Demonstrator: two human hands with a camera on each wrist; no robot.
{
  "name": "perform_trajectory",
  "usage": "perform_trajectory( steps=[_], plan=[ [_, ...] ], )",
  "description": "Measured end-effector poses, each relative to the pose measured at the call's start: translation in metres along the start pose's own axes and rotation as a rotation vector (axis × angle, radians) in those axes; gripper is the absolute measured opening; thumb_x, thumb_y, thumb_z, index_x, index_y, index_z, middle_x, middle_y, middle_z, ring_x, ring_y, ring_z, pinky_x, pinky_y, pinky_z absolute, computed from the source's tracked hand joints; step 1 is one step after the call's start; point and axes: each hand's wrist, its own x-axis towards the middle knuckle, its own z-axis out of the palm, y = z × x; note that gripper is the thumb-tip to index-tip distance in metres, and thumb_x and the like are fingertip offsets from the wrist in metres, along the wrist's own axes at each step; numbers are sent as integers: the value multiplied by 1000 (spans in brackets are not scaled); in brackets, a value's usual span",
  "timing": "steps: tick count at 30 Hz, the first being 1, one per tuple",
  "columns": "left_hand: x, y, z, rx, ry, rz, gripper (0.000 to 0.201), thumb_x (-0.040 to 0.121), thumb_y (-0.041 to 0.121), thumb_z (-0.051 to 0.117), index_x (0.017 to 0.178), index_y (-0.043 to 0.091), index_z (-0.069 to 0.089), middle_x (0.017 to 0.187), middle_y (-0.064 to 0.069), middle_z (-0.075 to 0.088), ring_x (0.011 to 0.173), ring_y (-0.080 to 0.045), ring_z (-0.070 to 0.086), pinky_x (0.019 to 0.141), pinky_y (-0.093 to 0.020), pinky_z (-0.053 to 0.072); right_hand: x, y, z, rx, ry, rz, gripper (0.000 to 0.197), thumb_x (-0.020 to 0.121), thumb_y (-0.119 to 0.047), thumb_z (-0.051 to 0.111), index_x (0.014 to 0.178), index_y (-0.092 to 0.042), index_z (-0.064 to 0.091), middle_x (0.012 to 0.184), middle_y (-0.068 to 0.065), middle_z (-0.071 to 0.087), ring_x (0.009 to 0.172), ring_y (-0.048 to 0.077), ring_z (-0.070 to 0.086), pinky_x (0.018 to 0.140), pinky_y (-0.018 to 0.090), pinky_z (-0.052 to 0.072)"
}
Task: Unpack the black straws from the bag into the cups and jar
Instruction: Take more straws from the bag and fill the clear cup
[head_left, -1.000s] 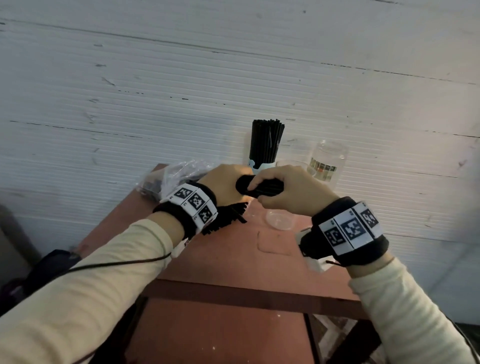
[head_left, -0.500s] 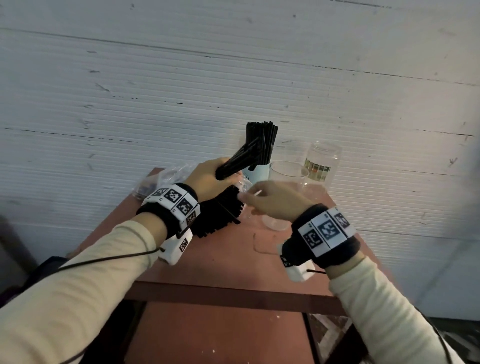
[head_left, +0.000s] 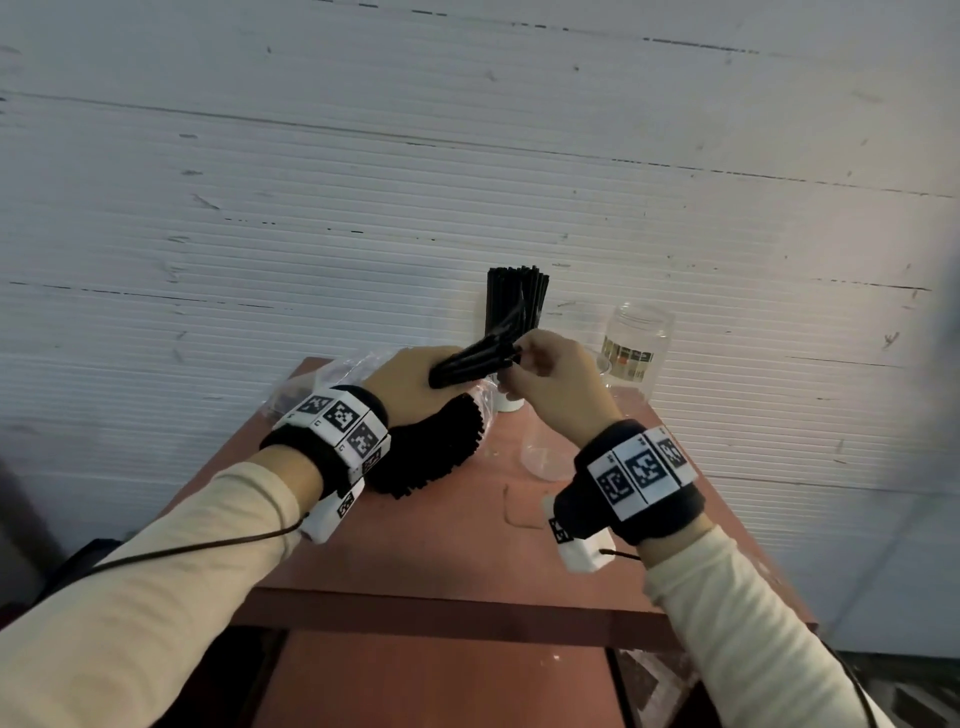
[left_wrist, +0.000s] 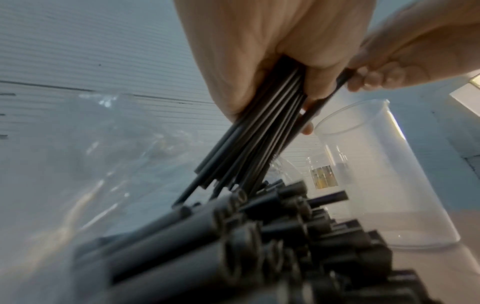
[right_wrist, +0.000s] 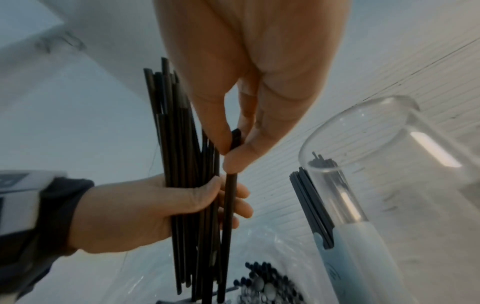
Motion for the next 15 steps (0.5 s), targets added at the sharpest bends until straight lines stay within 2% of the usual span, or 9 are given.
perform_trajectory(
  steps=[2,4,7,9,11,13,15],
  plan=[
    [1,6,1,34,-34,43,19,93,26,61,109,16,65,99,-1,71,93,-19,63,82,-27,44,0,-6,-6,48,-8,-26,14,81,0,59,86,-11,66,79,9,71,75,26,70,76,50,57],
    [1,12,2,40,-44,74,16,94,20,59,109,19,62,97,0,68,91,-18,60,79,-25,40,0,-15,-13,83,-21,-59,26,77,2,53,93,-13,66,86,4,71,83,25,69,81,48,56],
    [1,24,-3,-90,-17,107,17,94,19,60,91,36,55,87,12,63,85,-11,60,76,-17,41,-4,-36,-25,143,-38,-122,39,85,7,46,111,-18,60,101,-7,65,94,12,64,89,33,53],
    [0,37,-6,-194,-43,147,17,94,24,61,87,38,55,86,8,66,85,-12,66,80,-21,48,-5,-51,-36,318,-61,-172,50,88,10,41,128,-18,50,118,-3,59,101,10,61,87,26,52],
    [-2,53,-4,-255,-114,177,6,95,27,60,89,28,59,86,-2,69,83,-14,68,81,-23,52,-5,-67,-48,410,-82,-276,61,81,3,39,135,-24,41,133,0,51,114,11,57,94,29,50],
    [-4,64,2,-339,-183,184,11,95,29,58,87,22,61,80,-4,68,79,-15,67,82,-24,52,-3,-79,-54,433,-109,-371,64,74,-6,39,135,-25,40,135,1,48,123,20,51,101,35,45],
    [-5,69,11,-408,-242,181,16,95,33,58,81,26,62,79,-4,67,80,-16,65,86,-32,52,-4,-83,-53,350,-60,-387,47,86,-23,44,133,-25,45,130,-1,53,115,21,57,97,33,48]
  ],
)
